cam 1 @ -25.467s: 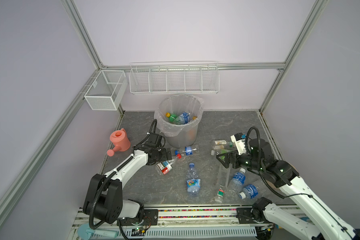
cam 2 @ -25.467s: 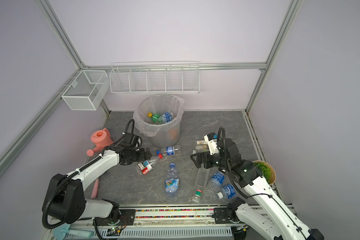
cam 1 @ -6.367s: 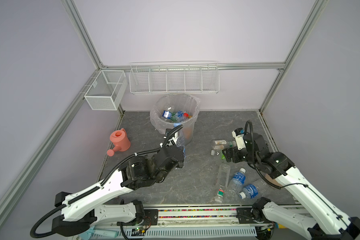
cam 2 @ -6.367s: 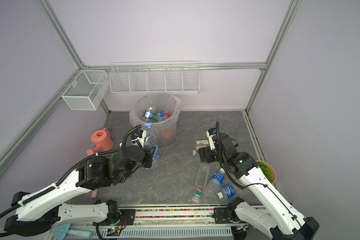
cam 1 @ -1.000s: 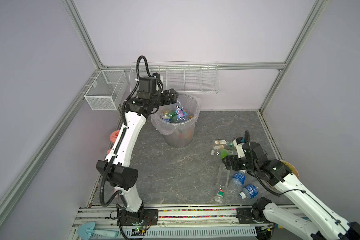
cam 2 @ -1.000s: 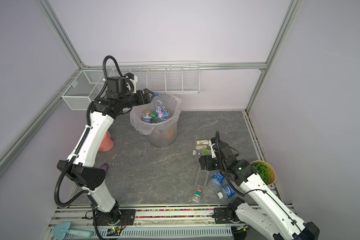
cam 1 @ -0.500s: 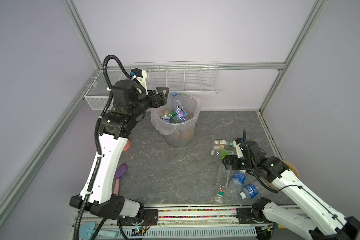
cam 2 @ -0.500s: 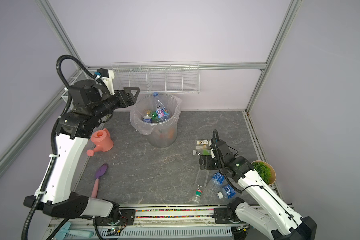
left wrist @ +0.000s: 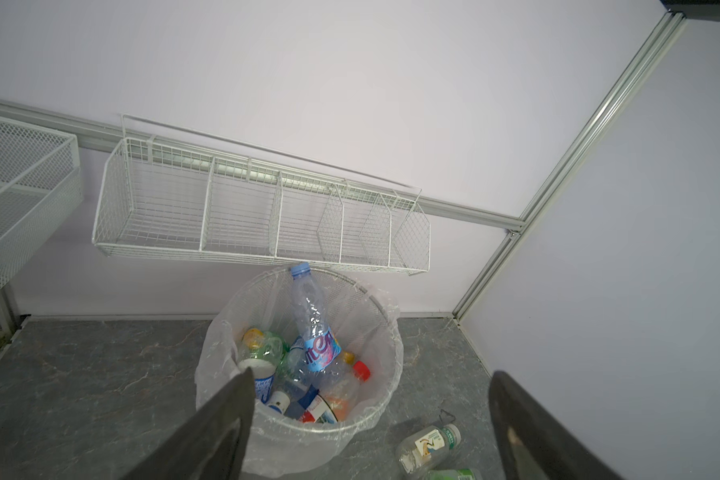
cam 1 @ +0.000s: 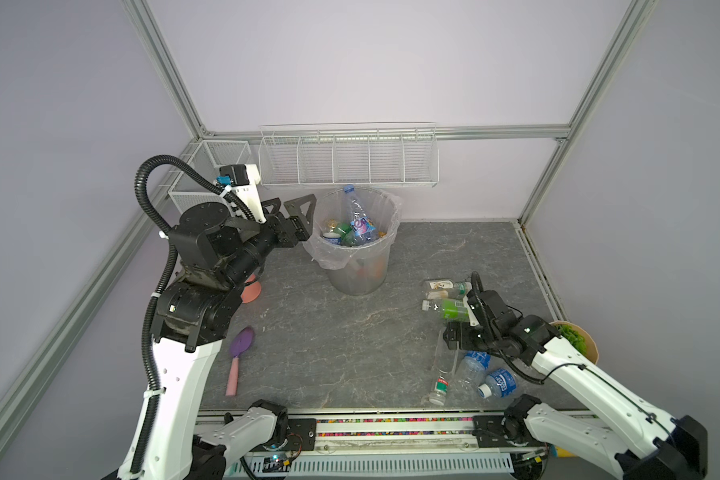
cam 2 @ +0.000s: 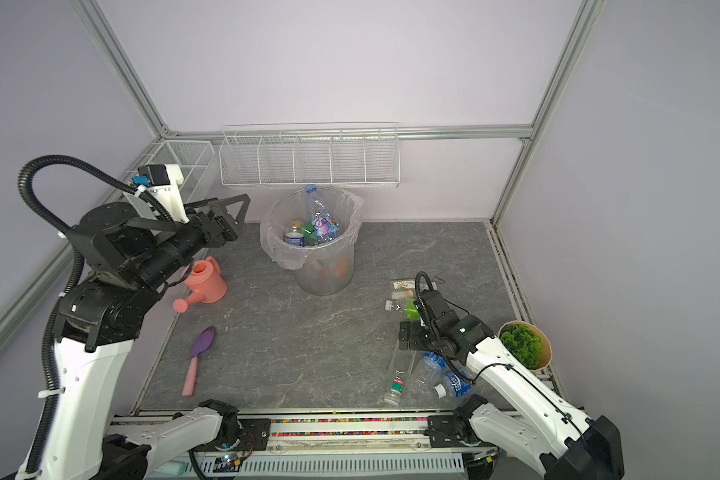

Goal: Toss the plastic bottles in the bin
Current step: 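Draw the left gripper back while the right gripper lowers toward the white-capped blue-label bottle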

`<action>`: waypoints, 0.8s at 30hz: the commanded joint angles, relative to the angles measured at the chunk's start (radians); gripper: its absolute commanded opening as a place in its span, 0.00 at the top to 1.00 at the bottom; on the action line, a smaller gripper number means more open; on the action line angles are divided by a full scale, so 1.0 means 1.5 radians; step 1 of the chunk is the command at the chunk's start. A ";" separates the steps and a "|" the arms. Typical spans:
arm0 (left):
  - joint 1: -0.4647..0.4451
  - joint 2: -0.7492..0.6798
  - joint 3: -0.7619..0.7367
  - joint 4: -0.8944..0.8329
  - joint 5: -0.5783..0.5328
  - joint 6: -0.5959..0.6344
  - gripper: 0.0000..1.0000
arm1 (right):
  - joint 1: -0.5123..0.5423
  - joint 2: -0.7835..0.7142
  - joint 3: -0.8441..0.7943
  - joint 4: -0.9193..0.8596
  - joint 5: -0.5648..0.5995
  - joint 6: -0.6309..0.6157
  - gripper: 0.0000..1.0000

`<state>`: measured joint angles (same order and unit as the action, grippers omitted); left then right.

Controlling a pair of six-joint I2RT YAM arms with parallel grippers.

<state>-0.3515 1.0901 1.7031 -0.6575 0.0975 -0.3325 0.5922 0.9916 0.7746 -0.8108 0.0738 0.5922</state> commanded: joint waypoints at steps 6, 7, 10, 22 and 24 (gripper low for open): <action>-0.001 -0.042 -0.049 -0.018 -0.018 -0.007 0.13 | 0.020 0.015 -0.026 -0.017 0.042 0.057 0.08; 0.000 -0.045 -0.052 -0.019 -0.017 -0.006 0.13 | 0.020 0.010 -0.027 -0.020 0.049 0.061 0.08; 0.000 -0.053 -0.062 -0.024 -0.021 -0.006 0.13 | 0.019 0.008 -0.030 -0.019 0.048 0.070 0.08; 0.000 -0.092 -0.126 -0.028 -0.018 -0.017 0.14 | -0.009 -0.057 -0.045 -0.161 0.207 0.225 0.17; -0.001 -0.097 -0.132 -0.029 -0.019 -0.017 0.14 | -0.014 -0.040 -0.050 -0.167 0.200 0.246 0.18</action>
<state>-0.3515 0.9596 1.5166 -0.6872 0.0753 -0.3405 0.5816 0.9062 0.7315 -0.9993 0.3290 0.8619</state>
